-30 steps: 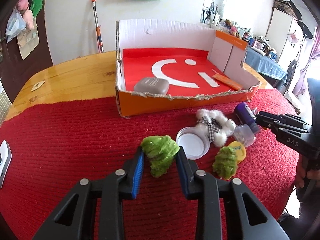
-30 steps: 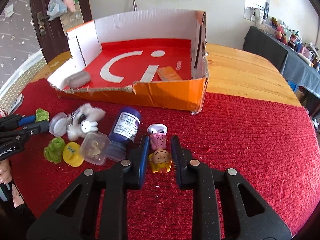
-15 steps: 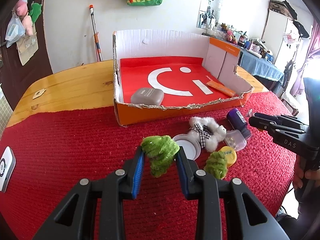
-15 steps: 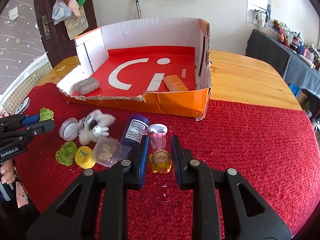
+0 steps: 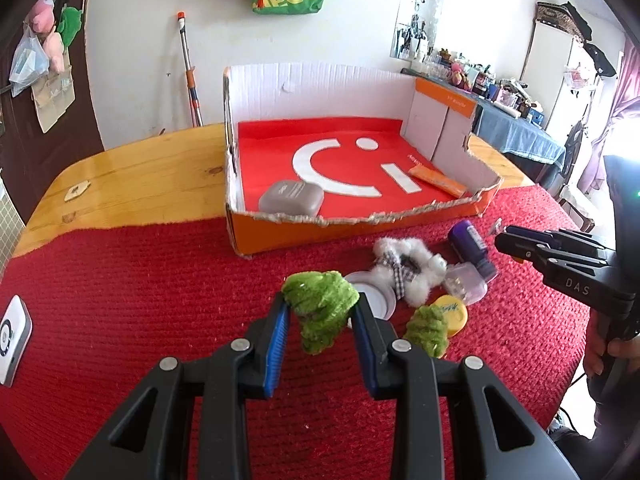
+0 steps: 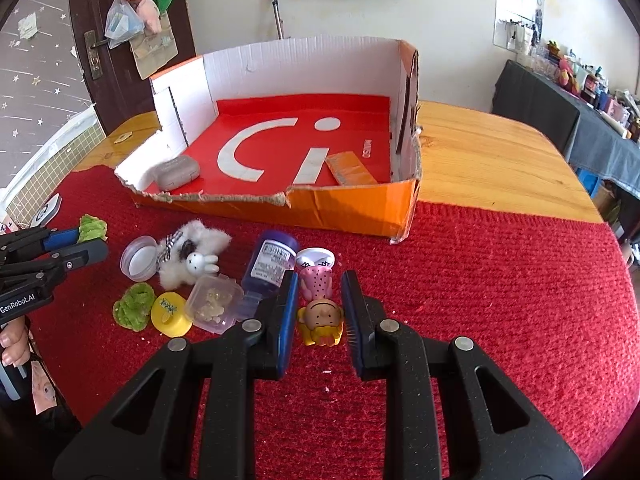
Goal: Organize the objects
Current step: 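Carry the green plush with the left tool into the box while the right tool carries the doll in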
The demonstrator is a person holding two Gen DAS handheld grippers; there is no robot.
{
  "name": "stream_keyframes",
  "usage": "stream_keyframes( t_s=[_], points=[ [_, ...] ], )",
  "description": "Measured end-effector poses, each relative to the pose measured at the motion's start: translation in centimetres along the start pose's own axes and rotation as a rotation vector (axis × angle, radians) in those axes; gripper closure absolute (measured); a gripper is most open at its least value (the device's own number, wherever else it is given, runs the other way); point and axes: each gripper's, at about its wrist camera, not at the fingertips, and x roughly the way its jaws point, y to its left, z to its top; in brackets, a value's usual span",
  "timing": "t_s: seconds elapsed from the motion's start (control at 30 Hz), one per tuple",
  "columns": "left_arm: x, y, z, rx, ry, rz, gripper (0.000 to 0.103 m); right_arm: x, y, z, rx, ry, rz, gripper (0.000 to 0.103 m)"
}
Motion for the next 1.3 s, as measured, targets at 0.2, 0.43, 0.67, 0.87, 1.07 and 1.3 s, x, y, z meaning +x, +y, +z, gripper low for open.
stream_keyframes(
  t_s=[0.2,0.43,0.67,0.87,1.07,1.3],
  points=[
    [-0.8,-0.6,1.8,0.011,-0.032,-0.038,0.07,-1.0,-0.1,1.1,0.016,-0.031,0.049,0.082],
    [-0.4,-1.6,4.3,0.059,-0.047,-0.06,0.07,-1.8,0.0,3.1,0.037,-0.049,0.148,0.082],
    [2.6,-2.7,6.9,0.089,0.018,-0.119,0.07,-0.8,0.4,6.0,0.022,-0.064,0.164,0.082],
    [5.8,-3.5,8.7,0.116,0.074,-0.125,0.07,2.1,1.0,7.9,-0.009,-0.028,0.162,0.082],
    [8.5,-3.4,9.4,0.112,0.141,-0.136,0.07,5.3,1.0,8.5,-0.033,0.017,0.144,0.082],
    [10.9,-3.1,9.4,0.1,0.206,-0.152,0.07,7.7,1.1,8.3,-0.051,0.066,0.138,0.082]
  ],
)
